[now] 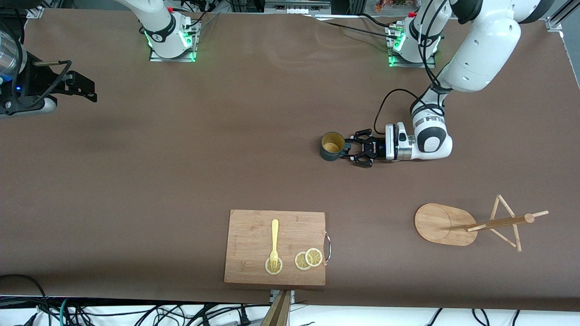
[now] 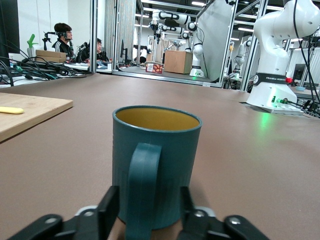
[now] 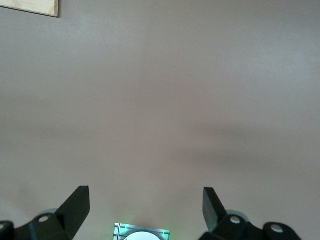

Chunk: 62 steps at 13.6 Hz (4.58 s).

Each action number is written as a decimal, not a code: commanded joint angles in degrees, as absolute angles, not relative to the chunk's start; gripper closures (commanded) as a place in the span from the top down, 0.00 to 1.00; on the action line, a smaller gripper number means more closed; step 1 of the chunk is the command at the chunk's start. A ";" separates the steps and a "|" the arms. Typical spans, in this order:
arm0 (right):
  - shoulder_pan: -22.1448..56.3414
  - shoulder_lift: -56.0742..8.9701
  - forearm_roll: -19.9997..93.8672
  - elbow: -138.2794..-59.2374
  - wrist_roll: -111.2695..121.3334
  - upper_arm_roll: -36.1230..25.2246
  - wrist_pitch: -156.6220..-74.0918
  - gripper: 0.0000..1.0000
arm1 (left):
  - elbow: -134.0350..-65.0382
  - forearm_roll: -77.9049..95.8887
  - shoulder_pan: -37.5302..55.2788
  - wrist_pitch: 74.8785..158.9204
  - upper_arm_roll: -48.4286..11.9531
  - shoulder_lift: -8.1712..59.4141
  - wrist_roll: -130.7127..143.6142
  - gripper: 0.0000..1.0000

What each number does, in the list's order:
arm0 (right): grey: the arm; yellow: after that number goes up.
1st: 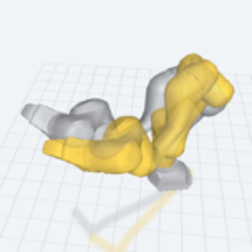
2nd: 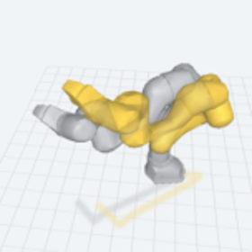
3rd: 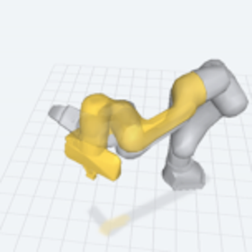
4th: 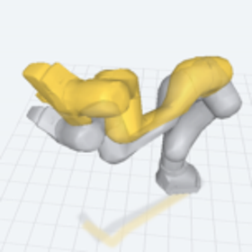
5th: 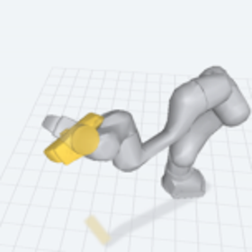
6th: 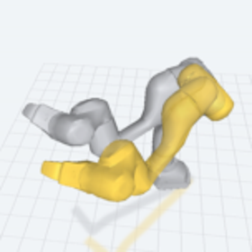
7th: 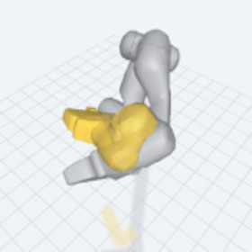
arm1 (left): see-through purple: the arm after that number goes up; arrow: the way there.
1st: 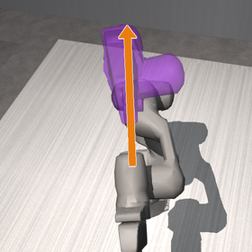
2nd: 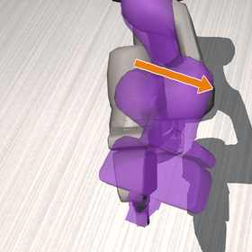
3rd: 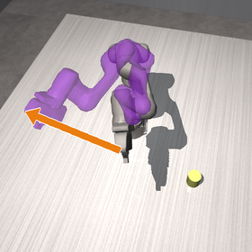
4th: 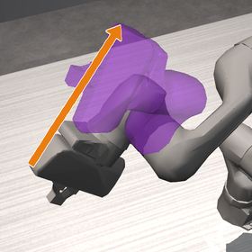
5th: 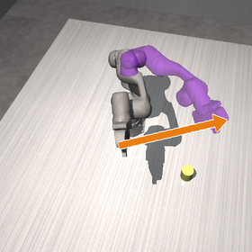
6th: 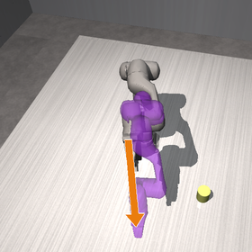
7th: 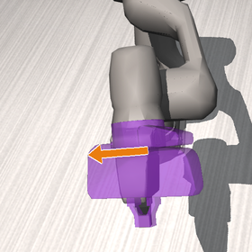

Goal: Pass cup and hang on rack
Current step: 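Close the left gripper on the teal mug handle, then lift the teal mug with the left gripper toward the wooden rack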

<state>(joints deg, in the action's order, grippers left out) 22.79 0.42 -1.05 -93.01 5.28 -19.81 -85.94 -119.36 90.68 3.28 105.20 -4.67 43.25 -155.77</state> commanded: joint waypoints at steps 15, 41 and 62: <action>23.12 -0.17 -1.67 -91.49 6.06 -19.95 -84.38 1.00 | -114.89 70.96 -7.01 94.50 -1.49 37.35 -140.55 0.07; 23.12 -0.09 -1.67 -91.49 5.98 -19.95 -84.02 1.00 | -106.98 63.98 -35.50 69.18 -1.41 31.71 -59.18 0.06; 23.12 -0.09 -1.58 -91.58 5.98 -20.04 -84.02 1.00 | -87.28 79.80 -35.25 69.34 -1.67 46.14 -23.75 0.03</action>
